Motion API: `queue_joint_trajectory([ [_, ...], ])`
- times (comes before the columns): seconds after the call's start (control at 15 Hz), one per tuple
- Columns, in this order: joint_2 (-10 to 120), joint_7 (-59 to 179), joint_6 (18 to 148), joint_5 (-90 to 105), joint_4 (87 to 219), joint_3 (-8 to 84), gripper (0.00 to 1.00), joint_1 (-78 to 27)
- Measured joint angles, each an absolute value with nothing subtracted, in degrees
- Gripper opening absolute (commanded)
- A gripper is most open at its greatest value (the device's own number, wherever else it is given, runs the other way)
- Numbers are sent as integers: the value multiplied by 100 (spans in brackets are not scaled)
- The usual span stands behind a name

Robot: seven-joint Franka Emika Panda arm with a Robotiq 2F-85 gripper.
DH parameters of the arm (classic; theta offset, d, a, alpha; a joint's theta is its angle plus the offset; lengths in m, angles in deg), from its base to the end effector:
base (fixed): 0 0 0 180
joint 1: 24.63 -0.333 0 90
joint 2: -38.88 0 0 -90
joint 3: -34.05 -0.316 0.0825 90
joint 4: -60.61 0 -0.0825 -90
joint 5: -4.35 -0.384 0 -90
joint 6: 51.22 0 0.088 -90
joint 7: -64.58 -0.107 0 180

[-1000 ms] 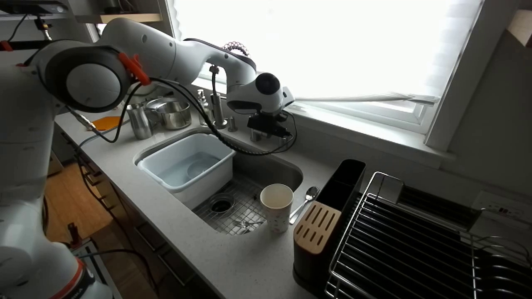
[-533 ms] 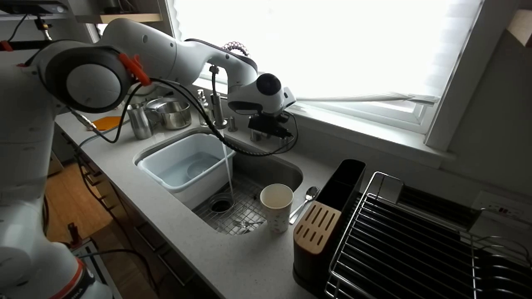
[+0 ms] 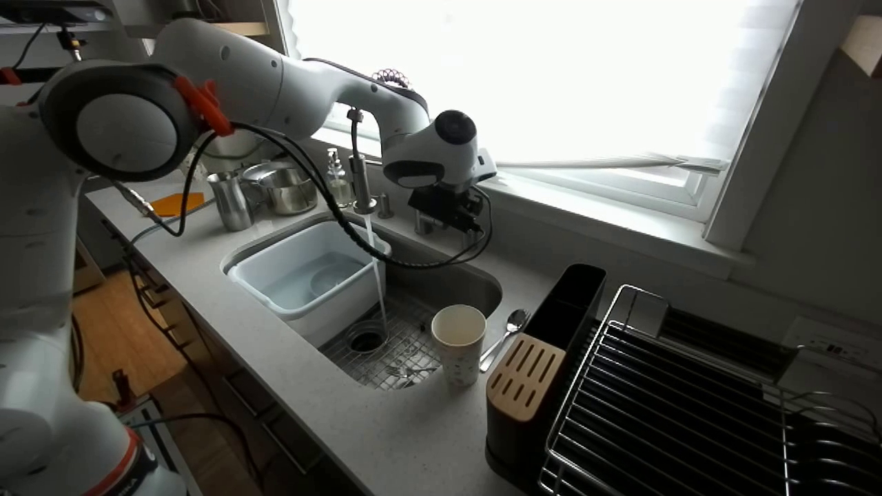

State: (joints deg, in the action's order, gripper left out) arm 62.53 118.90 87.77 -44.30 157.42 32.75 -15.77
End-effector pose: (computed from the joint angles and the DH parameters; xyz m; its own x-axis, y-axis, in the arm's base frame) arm 0.6874 -0.0902 0.3935 0.8062 0.0942 0.5842 0.3264 -0.8943 -0.3062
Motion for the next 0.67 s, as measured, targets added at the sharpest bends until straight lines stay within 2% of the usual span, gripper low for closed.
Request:
queue_joint_trajectory([
  [0.67, 5007, 9232, 7474, -1675, 16371, 3855, 100, -1574],
])
